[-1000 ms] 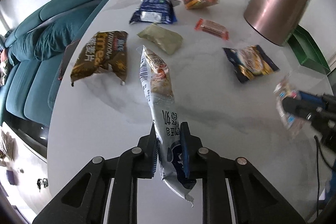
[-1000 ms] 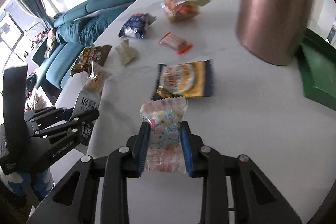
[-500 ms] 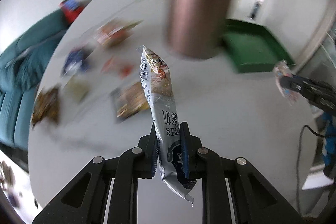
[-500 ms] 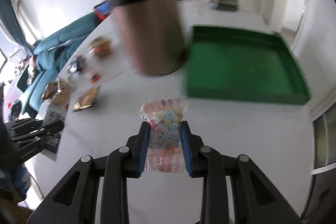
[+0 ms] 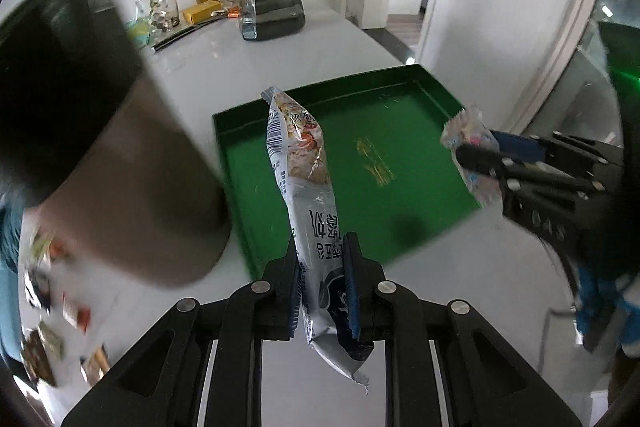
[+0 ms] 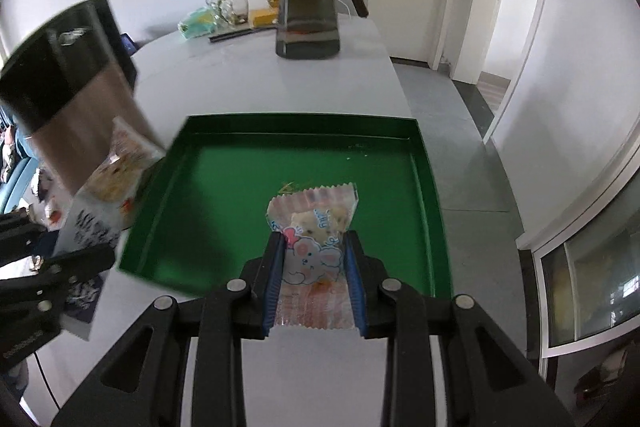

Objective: Organize snacks
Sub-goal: 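Carry both packs to the green tray and release them inside, then withdraw both tools from the tray back over the snacks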

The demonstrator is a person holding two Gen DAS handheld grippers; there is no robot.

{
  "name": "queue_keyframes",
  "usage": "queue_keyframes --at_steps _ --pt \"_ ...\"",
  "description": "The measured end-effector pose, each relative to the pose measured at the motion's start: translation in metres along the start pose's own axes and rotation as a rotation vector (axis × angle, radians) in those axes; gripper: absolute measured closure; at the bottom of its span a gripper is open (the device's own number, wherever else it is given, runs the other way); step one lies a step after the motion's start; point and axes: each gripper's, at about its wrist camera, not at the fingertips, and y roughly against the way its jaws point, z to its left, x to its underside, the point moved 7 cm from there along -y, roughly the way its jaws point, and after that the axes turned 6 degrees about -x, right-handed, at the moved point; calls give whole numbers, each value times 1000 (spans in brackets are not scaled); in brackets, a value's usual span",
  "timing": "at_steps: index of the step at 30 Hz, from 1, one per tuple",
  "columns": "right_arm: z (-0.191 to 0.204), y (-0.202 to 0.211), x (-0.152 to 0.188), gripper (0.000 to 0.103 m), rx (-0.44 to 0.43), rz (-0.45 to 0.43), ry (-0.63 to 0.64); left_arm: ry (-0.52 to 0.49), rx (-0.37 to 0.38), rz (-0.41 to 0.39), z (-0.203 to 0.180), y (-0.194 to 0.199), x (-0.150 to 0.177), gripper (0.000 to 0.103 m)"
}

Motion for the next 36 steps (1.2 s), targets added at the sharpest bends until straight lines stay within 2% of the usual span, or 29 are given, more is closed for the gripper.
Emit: queue_keyframes --at_steps 4,9,14,23,24,27,30,33,36 --pt "-15 -32 -3 103 -16 40 -4 25 -19 66 -4 -41 -9 88" --pt "-26 -57 0 103 -36 81 -12 30 -32 107 -6 -67 -13 88" --pt "-31 -74 9 103 -54 118 -18 12 -27 116 -9 -77 -14 88" --pt "-32 -75 11 103 -47 126 -19 21 -15 136 -7 -93 -18 88" --pt "-33 -74 12 100 -44 126 -22 19 -12 132 -8 -91 -19 87" --pt "-34 -69 10 75 -42 119 -31 7 -25 105 -8 -86 -24 87" --pt "-35 -60 10 71 -39 105 -33 3 -32 88 -9 -77 -24 86" --pt "-36 -49 9 59 -32 88 -35 2 -45 73 -10 -67 -24 83" --pt "-36 -32 7 58 -23 63 -38 1 -46 53 -13 -55 -20 75"
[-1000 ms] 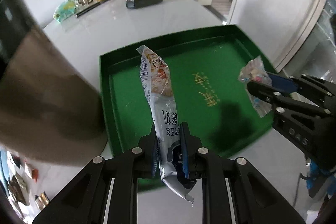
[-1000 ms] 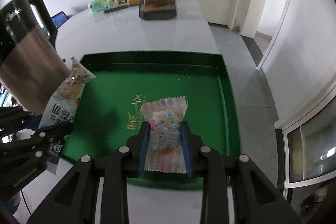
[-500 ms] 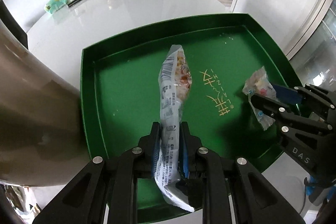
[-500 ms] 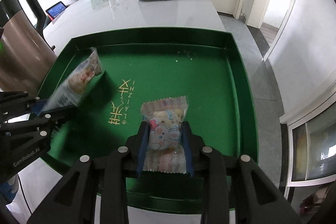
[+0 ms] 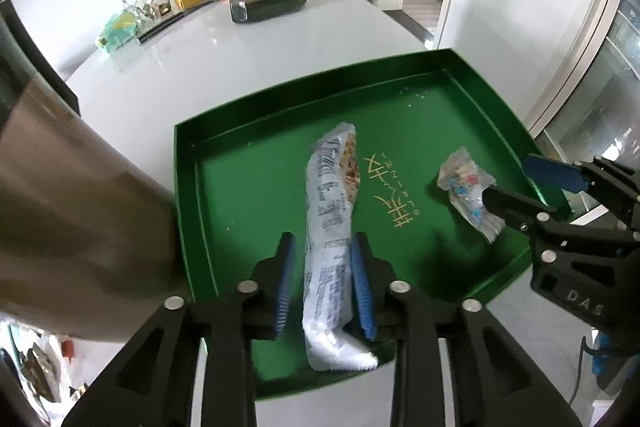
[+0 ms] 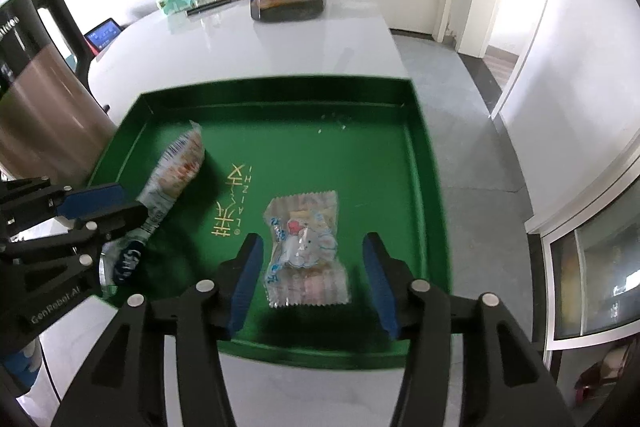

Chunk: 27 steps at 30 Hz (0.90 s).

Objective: Organize snacks
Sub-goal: 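Withdraw both tools from the tray back over the snacks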

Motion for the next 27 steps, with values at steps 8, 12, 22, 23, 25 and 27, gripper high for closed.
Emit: queue_keyframes --at_steps 8,12,22,23,25,27 --pt "2 65 4 42 54 -84 -8 -16 41 -109 -6 55 7 58" --pt "13 104 10 41 93 -125 0 -10 103 -179 2 97 16 58" --pt "96 240 6 35 157 -312 54 66 84 -473 125 232 35 40" --pt "109 250 5 32 154 -329 64 89 56 -503 152 245 41 38" --pt "138 265 4 28 146 -356 90 120 20 -531 193 261 51 37" --pt "172 273 3 27 127 -371 120 154 -35 -547 239 273 66 34"
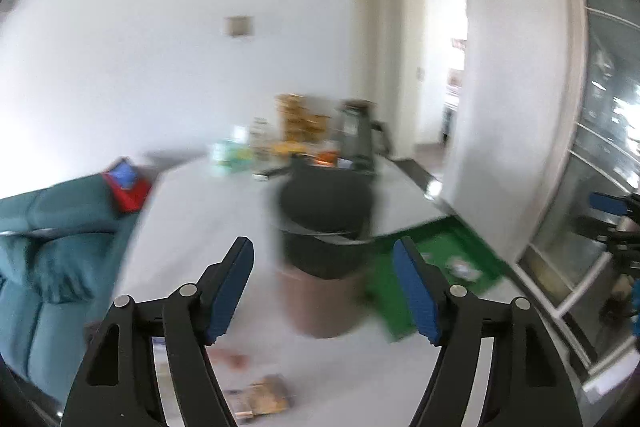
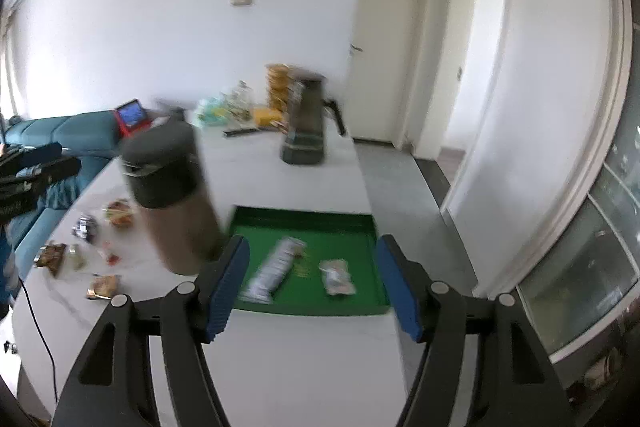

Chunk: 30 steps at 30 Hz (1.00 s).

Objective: Organize snacks
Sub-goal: 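Withdraw both tools from the tray back over the snacks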

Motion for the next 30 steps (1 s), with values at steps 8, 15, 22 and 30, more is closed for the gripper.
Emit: queue_keyframes --at_steps 8,15,22,30 --pt "130 6 -15 6 -134 -26 87 101 -249 45 182 30 45 30" --pt "223 -20 -4 3 -240 18 106 149 -335 127 258 32 101 26" --pt "281 -83 41 0 -303 189 88 183 -288 244 283 5 152 24" --pt "314 -157 105 0 -292 384 100 181 -188 432 277 -46 224 24"
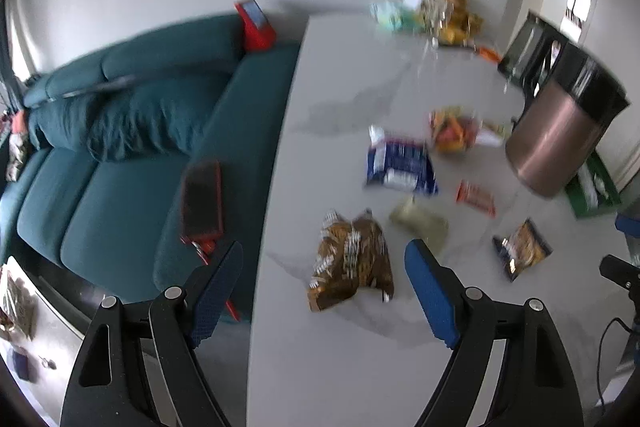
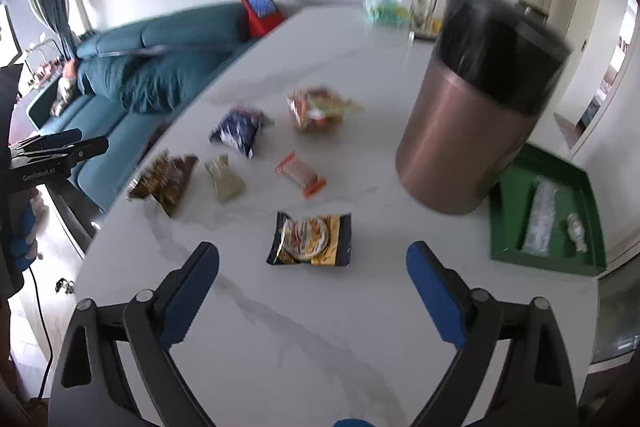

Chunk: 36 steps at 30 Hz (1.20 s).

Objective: Organize snacks
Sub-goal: 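Withdraw both tools from the tray back over the snacks, then grasp the brown oat-chip bag with the left tool while the right tool grasps the Danisa cookie pack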

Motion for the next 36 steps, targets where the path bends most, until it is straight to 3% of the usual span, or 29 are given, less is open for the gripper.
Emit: queue_keyframes --at_steps 6,17,35,36 --pt "0 -47 6 0 8 97 2 -39 -2 71 -11 -37 15 24" --pt "-9 -95 4 0 24 184 -6 -66 -5 141 -26 -72 21 24" --pt "-12 -118 4 0 39 225 27 -82 -27 144 -38 -79 21 25" --pt "-12 -118 5 4 42 227 28 -84 -30 145 -38 -79 21 29"
